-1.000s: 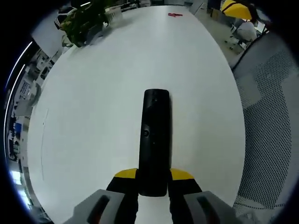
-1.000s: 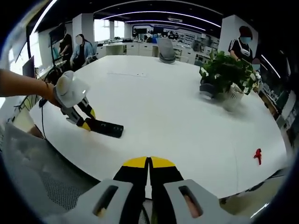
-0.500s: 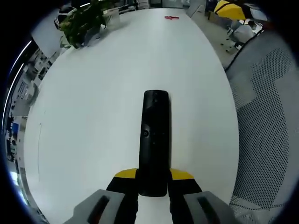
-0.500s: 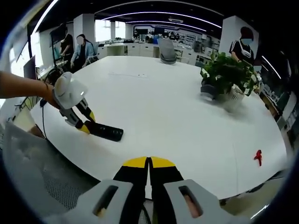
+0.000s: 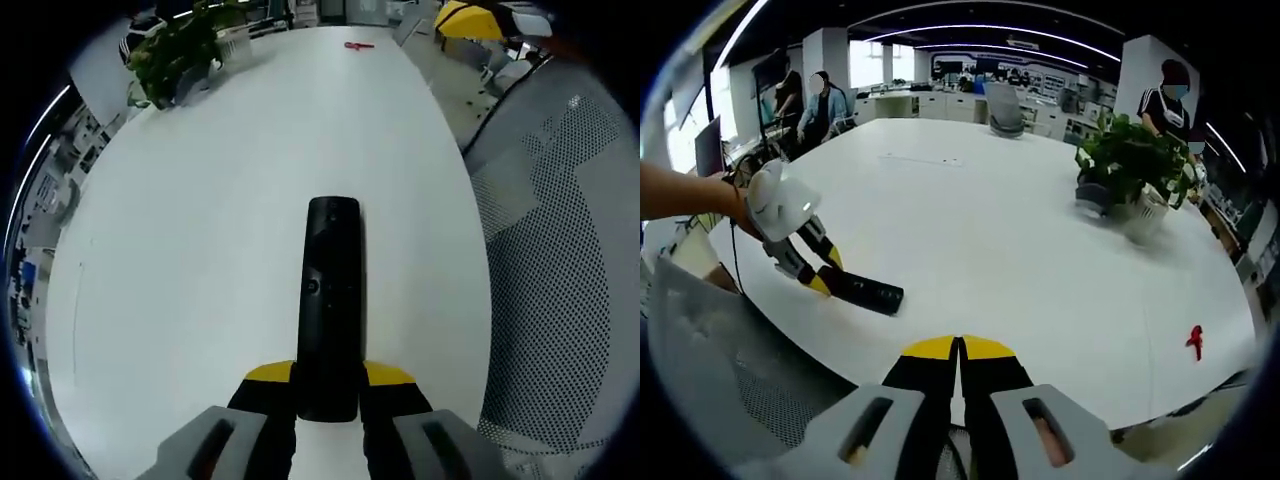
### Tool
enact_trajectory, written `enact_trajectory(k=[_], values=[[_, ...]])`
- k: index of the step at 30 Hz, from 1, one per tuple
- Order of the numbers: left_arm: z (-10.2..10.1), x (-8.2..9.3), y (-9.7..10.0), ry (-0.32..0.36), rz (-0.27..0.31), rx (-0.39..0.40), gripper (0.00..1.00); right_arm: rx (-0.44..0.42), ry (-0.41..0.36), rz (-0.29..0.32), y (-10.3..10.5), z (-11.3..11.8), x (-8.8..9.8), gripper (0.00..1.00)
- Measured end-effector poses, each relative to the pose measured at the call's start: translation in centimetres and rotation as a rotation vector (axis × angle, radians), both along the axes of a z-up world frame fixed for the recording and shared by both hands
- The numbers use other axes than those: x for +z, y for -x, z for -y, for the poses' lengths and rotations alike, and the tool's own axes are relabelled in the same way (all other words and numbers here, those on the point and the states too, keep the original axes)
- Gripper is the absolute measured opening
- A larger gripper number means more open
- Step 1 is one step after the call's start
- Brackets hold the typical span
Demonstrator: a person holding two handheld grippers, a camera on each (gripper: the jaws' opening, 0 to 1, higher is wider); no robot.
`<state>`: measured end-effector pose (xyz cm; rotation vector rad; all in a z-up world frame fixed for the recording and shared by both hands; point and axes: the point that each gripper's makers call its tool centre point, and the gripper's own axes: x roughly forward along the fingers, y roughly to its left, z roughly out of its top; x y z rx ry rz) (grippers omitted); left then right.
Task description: Press the specified remote control buttons in sequence, fully releasing each button before pressing the next.
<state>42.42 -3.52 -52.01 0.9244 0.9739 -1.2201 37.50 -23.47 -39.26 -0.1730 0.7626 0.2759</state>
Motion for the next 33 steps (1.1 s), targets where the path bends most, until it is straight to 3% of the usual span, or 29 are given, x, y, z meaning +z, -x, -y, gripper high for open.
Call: enact_trajectory(k=[13, 25, 31, 33], values=[[-0.1, 0.0, 2.1, 0.001, 0.001, -0.025, 0.23, 0.006, -0.084, -0.024, 0.1, -1.0, 0.4, 0.0], [-0.1, 0.0, 3.7, 0.007, 0.0, -0.021, 0.23, 0.061, -0.088, -0.054, -0.3, -2.9, 1.3, 0.0], [-0.2, 0.0, 4.8, 0.022, -0.003, -0.027, 0.23, 0.121, -0.156, -0.117, -1.8, -5.6, 1.6, 0.0], [-0.2, 0.0, 5.1, 0.023, -0.005, -0.026, 0.23, 0.18, -0.155, -0.208, -1.6, -6.9, 0.7, 0.0]])
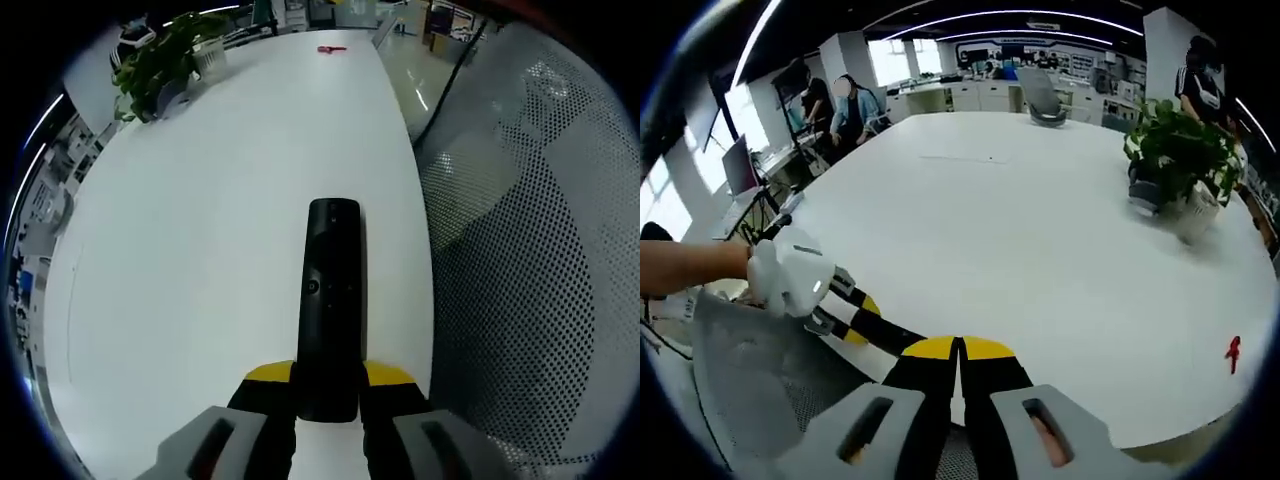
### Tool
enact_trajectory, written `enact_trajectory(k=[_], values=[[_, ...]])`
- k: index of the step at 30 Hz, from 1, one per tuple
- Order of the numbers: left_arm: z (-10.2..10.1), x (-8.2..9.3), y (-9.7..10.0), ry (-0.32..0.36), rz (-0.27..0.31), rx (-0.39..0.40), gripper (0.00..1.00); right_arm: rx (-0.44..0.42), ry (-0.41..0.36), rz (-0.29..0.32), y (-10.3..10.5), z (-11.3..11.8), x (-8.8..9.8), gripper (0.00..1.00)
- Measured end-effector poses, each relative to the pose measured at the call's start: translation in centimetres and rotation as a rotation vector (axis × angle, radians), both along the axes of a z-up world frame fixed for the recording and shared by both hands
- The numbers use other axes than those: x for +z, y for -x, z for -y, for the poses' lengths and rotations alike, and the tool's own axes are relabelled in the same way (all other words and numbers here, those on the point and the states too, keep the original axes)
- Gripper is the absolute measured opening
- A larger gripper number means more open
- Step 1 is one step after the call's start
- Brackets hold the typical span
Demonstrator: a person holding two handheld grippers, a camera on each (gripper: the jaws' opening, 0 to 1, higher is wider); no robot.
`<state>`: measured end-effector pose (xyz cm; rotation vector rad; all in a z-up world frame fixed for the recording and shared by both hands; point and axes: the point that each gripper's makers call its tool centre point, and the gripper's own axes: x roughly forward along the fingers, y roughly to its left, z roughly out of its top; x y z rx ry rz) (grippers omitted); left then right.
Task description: Press the specified remote control buttons in sequence, fully releasing each button before pressing the next.
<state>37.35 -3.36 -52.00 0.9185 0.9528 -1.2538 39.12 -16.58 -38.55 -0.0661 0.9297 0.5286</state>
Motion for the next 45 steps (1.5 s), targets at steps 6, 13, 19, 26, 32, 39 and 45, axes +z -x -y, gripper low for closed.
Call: enact_trajectory(k=[6, 13, 19, 26, 32, 39, 45], values=[[0.0, 0.0, 0.6, 0.013, 0.0, 0.026, 0.23, 0.05, 0.009, -0.045, -1.5, -2.4, -2.1, 0.0], [0.2, 0.1, 1.1, 0.042, -0.001, 0.025, 0.23, 0.095, 0.021, -0.198, -1.0, -4.1, -6.1, 0.0], [0.1, 0.2, 1.2, 0.083, -0.002, 0.039, 0.24, 0.07, 0.012, -0.253, -0.2, -3.8, -8.5, 0.0], [0.2, 0.2, 1.1, 0.133, -0.003, 0.037, 0.24, 0.05, 0.053, -0.324, 0.8, -2.6, -10.0, 0.0], [0.4, 0.2, 1.1, 0.143, -0.006, 0.018, 0.24, 0.079, 0.063, -0.352, 1.2, -3.3, -10.9, 0.0], [0.6, 0.2, 1.2, 0.139, -0.003, -0.003, 0.24, 0.092, 0.07, -0.372, 1.1, -3.3, -11.6, 0.0], [0.7, 0.2, 1.2, 0.141, -0.007, -0.002, 0.24, 0.093, 0.073, -0.389, 1.6, -3.3, -11.5, 0.0]])
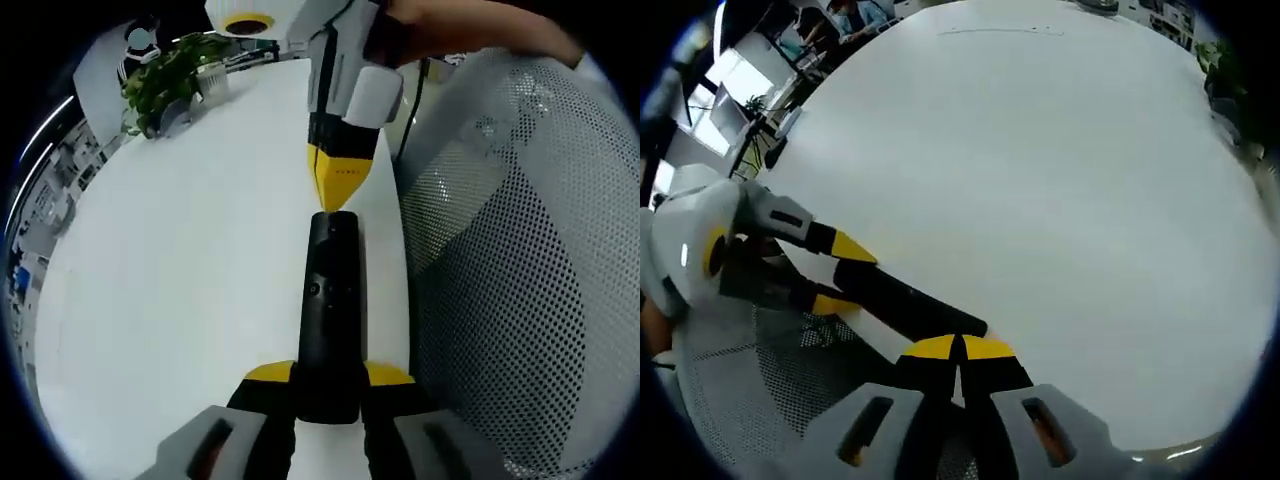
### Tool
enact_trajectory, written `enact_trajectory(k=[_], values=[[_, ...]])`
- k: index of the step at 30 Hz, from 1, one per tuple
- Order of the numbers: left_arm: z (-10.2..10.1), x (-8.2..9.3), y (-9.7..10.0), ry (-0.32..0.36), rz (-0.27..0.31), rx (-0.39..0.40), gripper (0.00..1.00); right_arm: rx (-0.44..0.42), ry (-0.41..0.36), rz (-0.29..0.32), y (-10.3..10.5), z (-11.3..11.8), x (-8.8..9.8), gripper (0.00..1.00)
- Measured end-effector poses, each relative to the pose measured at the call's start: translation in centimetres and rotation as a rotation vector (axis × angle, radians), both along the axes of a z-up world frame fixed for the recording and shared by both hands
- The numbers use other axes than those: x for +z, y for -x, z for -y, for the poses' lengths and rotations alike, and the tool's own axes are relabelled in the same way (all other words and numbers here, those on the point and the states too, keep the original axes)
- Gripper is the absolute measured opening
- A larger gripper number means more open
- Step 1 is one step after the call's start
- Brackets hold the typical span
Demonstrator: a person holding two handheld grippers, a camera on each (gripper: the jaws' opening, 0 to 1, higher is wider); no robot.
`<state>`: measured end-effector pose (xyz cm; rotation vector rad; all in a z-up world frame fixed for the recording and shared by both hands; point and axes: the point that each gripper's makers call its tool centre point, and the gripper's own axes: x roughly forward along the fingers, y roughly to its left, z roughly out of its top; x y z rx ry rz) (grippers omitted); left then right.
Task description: Press the specified remote control buttons in sequence, fully releasing each button before pressing the next.
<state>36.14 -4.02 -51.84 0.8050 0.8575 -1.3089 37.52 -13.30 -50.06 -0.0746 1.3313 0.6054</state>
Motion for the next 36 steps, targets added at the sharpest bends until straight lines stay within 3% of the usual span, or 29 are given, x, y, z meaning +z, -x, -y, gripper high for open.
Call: enact_trajectory(k=[14, 21, 36], values=[[0.0, -0.1, 0.0, 0.003, -0.003, -0.001, 0.24, -0.003, 0.008, -0.025, 0.0, 0.2, -0.9, 0.0], [0.0, -0.1, 0.0, 0.006, -0.006, -0.001, 0.24, 0.029, 0.047, -0.024, 0.4, 0.3, -1.4, 0.0], [0.0, 0.0, 0.0, 0.008, -0.007, 0.0, 0.24, 0.01, 0.028, -0.027, 0.4, 0.2, -1.1, 0.0]])
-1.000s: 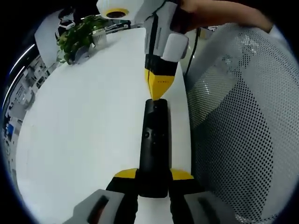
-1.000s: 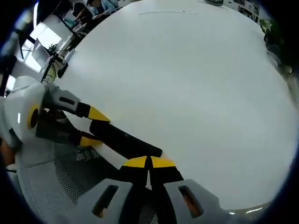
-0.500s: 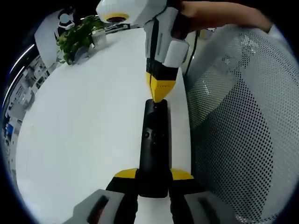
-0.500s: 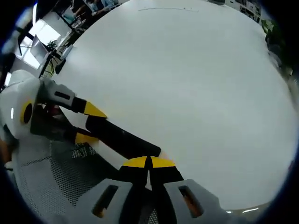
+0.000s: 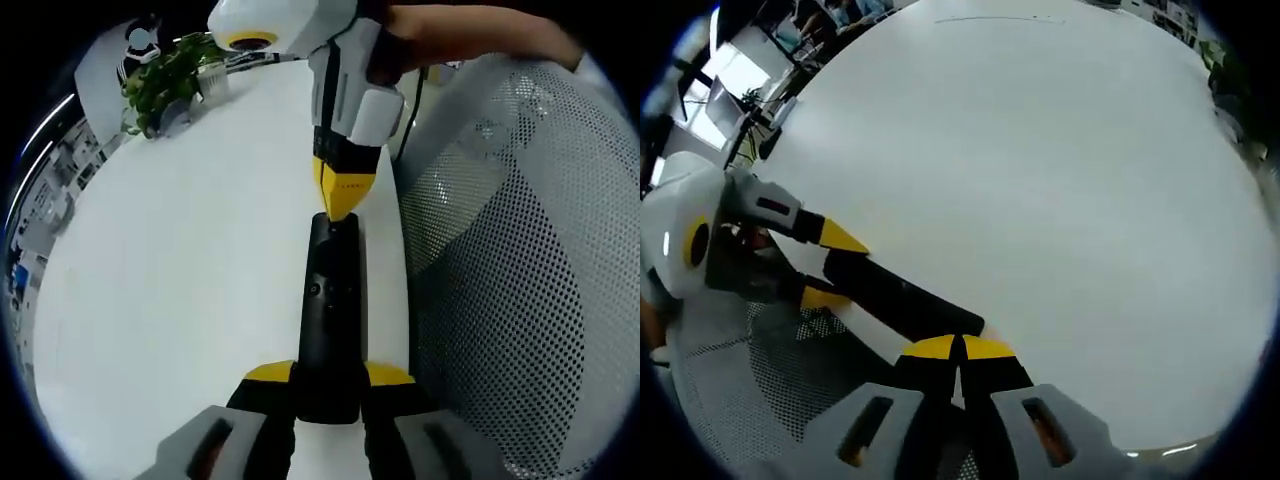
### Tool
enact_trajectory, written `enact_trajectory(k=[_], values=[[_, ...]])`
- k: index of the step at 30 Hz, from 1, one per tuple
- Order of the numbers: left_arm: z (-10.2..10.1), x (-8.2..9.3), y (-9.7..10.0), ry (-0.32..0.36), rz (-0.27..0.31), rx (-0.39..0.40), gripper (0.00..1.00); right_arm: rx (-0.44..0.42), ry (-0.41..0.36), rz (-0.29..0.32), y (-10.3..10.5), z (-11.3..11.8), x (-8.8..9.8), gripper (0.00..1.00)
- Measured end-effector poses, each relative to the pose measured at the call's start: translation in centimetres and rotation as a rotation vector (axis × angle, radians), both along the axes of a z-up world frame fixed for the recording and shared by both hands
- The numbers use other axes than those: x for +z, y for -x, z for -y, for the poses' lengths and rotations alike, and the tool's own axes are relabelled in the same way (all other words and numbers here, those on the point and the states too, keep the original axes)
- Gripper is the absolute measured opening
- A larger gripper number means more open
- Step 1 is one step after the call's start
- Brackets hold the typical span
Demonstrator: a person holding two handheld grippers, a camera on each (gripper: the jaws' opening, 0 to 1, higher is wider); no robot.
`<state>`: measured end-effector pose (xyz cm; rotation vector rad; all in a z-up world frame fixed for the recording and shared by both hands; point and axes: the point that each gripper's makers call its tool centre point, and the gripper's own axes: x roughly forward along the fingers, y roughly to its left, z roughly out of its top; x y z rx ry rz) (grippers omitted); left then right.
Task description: Press the specified remote control buttons in sequence, fully releasing each button before pressing the next.
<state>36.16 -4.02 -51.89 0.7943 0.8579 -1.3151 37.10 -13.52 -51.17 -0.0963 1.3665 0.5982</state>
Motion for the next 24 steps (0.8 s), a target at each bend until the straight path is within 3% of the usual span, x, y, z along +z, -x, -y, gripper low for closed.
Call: enact_trajectory(k=[17, 20, 24], values=[[0.07, 0.0, -0.02, 0.005, -0.004, 0.009, 0.25, 0.016, 0.001, 0.015, 0.02, -0.03, -0.03, 0.0], [0.11, 0.01, -0.02, 0.009, -0.003, 0.011, 0.25, 0.053, 0.005, 0.042, 0.11, -0.31, -0.03, 0.0], [0.13, 0.03, -0.01, 0.017, -0.002, 0.017, 0.25, 0.041, -0.009, 0.048, 0.12, -0.13, 0.05, 0.0]])
